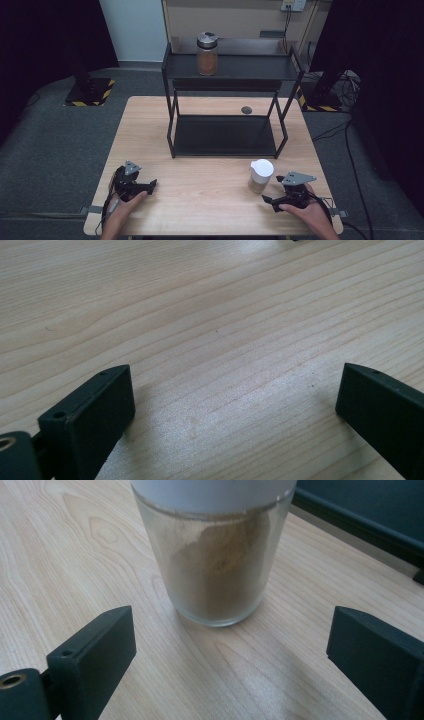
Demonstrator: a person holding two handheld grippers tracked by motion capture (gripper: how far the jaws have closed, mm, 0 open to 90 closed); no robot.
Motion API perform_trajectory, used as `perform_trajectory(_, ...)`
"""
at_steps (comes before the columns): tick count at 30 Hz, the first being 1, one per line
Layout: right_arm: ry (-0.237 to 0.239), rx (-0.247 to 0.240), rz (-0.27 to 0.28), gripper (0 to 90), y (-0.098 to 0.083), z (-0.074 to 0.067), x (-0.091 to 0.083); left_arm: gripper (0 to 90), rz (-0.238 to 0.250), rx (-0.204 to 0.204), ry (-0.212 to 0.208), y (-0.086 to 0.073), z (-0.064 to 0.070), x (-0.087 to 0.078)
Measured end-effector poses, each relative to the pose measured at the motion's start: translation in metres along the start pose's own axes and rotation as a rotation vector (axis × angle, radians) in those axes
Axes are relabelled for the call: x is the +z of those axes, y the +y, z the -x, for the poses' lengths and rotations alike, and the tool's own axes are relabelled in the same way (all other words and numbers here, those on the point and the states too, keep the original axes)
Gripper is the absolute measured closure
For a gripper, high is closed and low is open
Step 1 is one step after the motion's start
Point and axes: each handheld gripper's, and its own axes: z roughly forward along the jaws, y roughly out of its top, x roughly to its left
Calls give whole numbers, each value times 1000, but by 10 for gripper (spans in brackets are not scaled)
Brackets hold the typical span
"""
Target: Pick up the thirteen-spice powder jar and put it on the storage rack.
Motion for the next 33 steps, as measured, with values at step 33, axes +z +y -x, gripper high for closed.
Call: perform_trajectory(33,24,-29,33,146,24,-4,14,10,1,0,0,0,0,0)
